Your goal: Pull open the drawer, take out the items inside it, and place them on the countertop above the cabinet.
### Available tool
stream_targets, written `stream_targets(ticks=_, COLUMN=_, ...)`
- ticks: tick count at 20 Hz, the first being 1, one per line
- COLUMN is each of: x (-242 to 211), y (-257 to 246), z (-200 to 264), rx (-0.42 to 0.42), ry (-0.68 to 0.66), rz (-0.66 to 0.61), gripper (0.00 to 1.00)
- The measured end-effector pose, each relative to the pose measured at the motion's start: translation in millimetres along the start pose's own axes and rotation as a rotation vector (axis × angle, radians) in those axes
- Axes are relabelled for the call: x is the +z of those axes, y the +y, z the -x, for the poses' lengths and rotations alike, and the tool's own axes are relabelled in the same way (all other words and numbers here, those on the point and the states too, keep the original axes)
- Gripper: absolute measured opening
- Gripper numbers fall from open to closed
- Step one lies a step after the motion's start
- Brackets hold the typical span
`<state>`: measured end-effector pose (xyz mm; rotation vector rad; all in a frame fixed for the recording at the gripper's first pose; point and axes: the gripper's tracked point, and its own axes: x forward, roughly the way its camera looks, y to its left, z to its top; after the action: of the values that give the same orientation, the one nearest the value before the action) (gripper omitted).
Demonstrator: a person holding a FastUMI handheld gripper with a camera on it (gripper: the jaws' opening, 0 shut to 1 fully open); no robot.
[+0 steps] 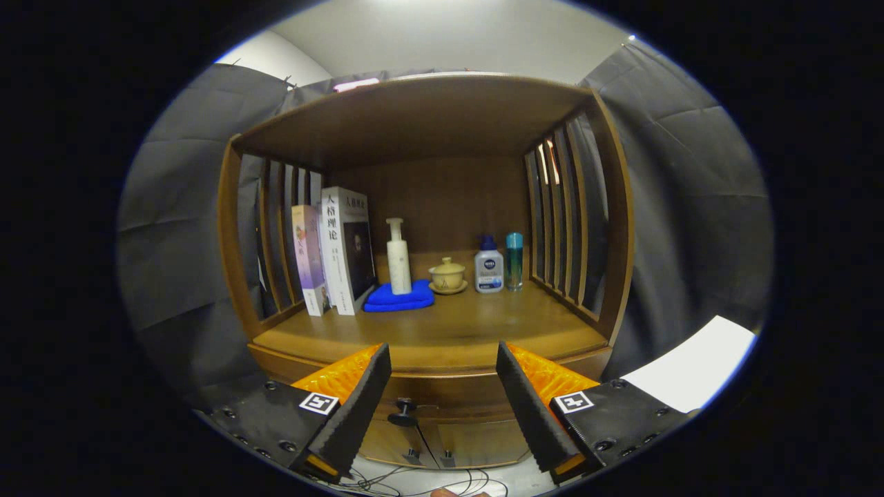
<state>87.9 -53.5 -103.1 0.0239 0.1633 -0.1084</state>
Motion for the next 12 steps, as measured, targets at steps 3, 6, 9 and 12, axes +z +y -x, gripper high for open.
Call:
stream_targets(ticks=3, x=-27, y=-6, z=-20, rx=-0.025, ry=0.053, rz=0.015, gripper=0.97)
stream_targets(ticks=6, x=-50, y=-1, z=-36, rx=-0.017, ry=0.084, rz=0.018, gripper=0.98)
stream_targets(ticks=9, x=-78, y=11, z=-49, rx=0.004, ry=0.11, rz=0.012, gripper=0.98)
stream_targets(ticks=12, x=-99, y=15, z=-59, rx=0.006, ry=0.135, rz=-0.006, gripper=0.98)
